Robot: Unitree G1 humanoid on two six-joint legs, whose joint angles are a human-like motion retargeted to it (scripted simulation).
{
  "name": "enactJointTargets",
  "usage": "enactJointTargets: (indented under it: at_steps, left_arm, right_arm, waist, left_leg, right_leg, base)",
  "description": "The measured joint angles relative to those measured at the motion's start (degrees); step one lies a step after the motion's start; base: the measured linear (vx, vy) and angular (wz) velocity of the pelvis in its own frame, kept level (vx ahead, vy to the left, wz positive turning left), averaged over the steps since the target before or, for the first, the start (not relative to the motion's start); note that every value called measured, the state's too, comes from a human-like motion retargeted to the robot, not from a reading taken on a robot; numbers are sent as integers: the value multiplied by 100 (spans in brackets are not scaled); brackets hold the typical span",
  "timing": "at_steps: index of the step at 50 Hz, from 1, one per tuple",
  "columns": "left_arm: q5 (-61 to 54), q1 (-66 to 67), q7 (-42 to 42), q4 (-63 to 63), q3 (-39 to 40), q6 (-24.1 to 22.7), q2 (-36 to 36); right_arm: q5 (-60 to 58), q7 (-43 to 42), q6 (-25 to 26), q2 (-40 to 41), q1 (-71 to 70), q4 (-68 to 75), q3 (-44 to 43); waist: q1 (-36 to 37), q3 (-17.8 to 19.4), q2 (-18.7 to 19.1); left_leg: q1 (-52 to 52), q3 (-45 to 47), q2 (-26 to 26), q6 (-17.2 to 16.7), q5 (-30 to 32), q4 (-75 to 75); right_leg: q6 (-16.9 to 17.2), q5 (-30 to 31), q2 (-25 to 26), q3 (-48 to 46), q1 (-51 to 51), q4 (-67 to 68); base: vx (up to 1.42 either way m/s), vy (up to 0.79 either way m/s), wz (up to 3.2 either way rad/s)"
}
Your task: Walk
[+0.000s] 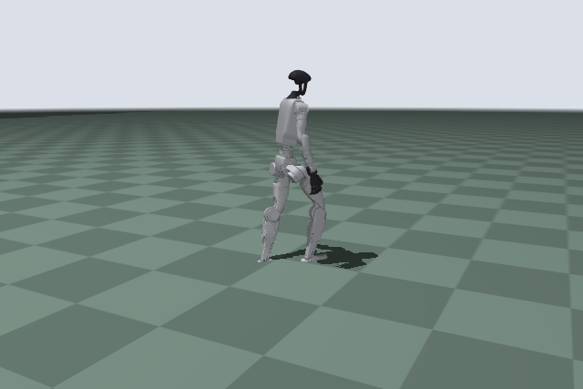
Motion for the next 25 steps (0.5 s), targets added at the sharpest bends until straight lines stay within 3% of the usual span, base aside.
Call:
enactJointTargets:
  at_steps: [7,13,15,17,20,23,25]
  left_arm:
    - [-83,-66,237,116,357,-103,225]
    - [-228,0,345,258,608,-121,377]
    - [-276,13,331,278,642,-132,410]
    - [-336,-57,263,273,647,-152,429]
    - [-356,-128,175,115,580,-184,433]
    - [-328,-173,164,-139,448,-262,393]
    - [-309,-249,150,-339,338,-295,350]
  right_arm:
    - [57,-44,-100,-119,-126,-83,-225]
    - [-40,-116,-139,-275,-62,-183,-343]
    - [-75,-131,-157,-329,-12,-229,-354]
    - [-95,-112,-168,-438,7,-294,-367]
    - [-101,-78,-179,-554,90,-389,-388]
    - [-126,-77,-172,-636,215,-454,-381]
    - [-145,-50,-147,-707,262,-471,-401]
  waist:
    - [52,-174,113]
    - [160,-319,456]
    - [208,-355,646]
    - [258,-377,1120]
    - [382,-400,1406]
    - [518,-368,1551]
    - [609,-366,1595]
  left_leg:
    - [-410,-533,35,-16,-697,1220]
    - [-813,-1025,316,-342,-1302,3244]
    - [-988,-1129,512,-589,-1281,3948]
    - [-1227,-1312,1030,-1001,-1158,4699]
    - [-1606,-1240,1477,-1556,-357,5681]
    - [-2088,-785,2115,-1633,0,6675]
    - [-2509,-451,2561,-1481,-41,7243]
  right_leg:
    - [259,593,510,883,-101,-823]
    - [85,813,828,717,271,-583]
    - [-59,717,968,483,430,-552]
    - [-261,926,1325,134,895,-1279]
    - [-491,904,1522,-168,1288,-1665]
    - [-672,606,1587,-513,1441,-1459]
    - [-750,441,1555,-750,1575,-1459]
  base:
    - [33,3,60]
    - [36,-7,67]
    - [36,-11,67]
    - [36,-12,66]
    - [32,-11,79]
    - [27,-13,100]
    - [25,-14,117]
